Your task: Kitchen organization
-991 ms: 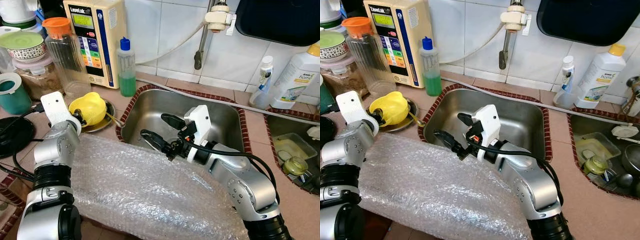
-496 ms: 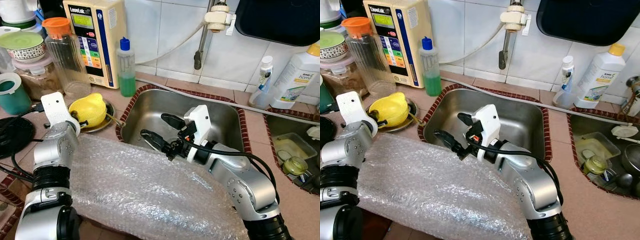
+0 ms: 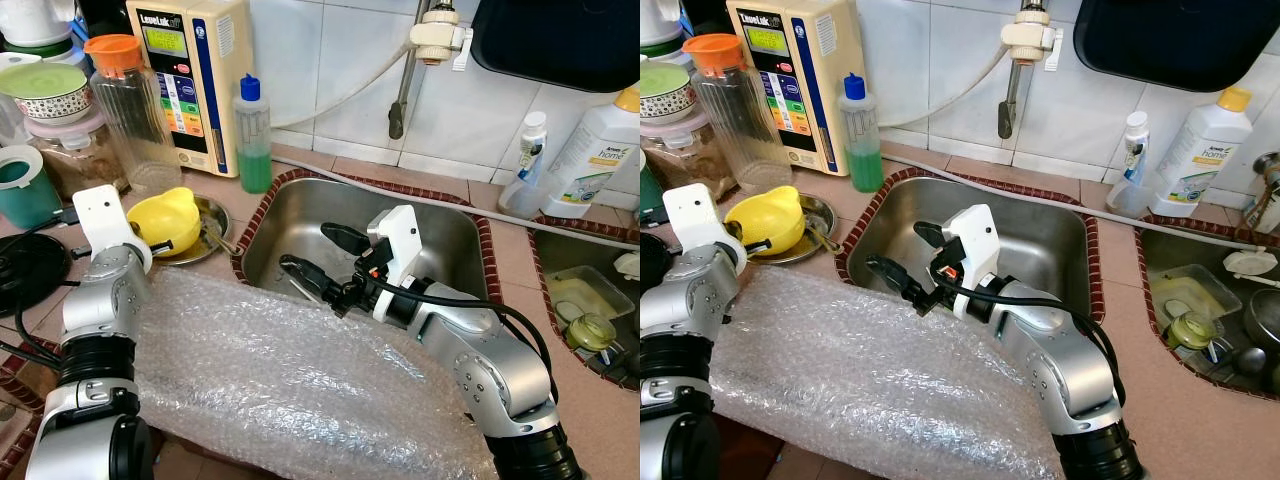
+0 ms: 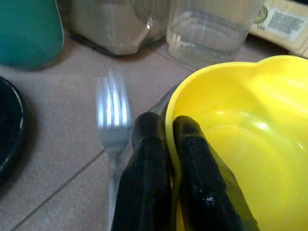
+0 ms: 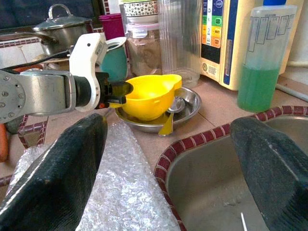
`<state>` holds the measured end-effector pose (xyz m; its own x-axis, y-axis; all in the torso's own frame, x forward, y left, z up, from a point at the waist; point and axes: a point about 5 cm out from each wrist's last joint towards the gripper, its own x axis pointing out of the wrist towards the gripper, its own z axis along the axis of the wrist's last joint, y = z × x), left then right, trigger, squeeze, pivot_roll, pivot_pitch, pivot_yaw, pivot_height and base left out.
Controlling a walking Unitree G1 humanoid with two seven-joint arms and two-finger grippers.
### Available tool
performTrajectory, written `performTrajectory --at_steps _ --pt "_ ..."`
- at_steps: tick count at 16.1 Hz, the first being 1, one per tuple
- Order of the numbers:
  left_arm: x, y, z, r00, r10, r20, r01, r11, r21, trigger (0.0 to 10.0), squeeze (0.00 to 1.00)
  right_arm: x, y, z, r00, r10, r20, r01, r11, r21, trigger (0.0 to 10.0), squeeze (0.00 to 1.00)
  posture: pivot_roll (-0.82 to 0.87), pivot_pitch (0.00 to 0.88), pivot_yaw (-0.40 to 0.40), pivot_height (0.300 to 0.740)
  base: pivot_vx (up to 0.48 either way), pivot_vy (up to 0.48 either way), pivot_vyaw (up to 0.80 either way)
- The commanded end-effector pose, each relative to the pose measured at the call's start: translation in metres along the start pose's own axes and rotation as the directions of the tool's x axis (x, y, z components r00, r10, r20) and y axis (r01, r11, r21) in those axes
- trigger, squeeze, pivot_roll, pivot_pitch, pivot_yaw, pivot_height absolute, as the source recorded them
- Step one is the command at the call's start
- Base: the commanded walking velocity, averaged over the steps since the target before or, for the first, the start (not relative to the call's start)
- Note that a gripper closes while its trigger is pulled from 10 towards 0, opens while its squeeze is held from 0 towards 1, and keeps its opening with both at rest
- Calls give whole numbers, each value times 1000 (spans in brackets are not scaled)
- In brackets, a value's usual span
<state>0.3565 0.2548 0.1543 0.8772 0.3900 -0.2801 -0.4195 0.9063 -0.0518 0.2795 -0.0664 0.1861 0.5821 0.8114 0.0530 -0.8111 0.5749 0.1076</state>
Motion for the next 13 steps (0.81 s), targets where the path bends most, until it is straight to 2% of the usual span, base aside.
performTrajectory --at_steps 1,5,9,11,12,13 --pt "-1 2 9 999 10 44 -10 1000 10 0 0 -1 -4 2 1000 -15 2 15 1000 4 10000 0 108 0 -30 740 0 0 0" --pt "-2 -2 4 1000 -10 28 10 1000 -8 0 0 -1 -4 2 1000 -17 1 17 1000 4 10000 0 105 0 -28 740 0 0 0" --pt "-7 -20 21 980 -107 168 118 991 -58 0 0 0 -5 3 999 -37 15 36 999 8 10000 0 105 0 -28 740 0 0 0" --pt "-16 -34 33 943 -183 278 183 983 27 0 0 1 -7 6 998 -46 35 45 999 23 10000 0 104 0 -28 740 0 0 0" --pt "-22 -43 40 914 -232 333 208 972 106 0 0 2 -9 9 997 -64 51 62 997 41 10000 0 105 0 -28 740 0 0 0" --pt "-25 -49 43 895 -265 359 226 963 147 0 0 3 -11 11 995 -82 64 79 995 54 10000 0 105 0 -28 740 0 0 0"
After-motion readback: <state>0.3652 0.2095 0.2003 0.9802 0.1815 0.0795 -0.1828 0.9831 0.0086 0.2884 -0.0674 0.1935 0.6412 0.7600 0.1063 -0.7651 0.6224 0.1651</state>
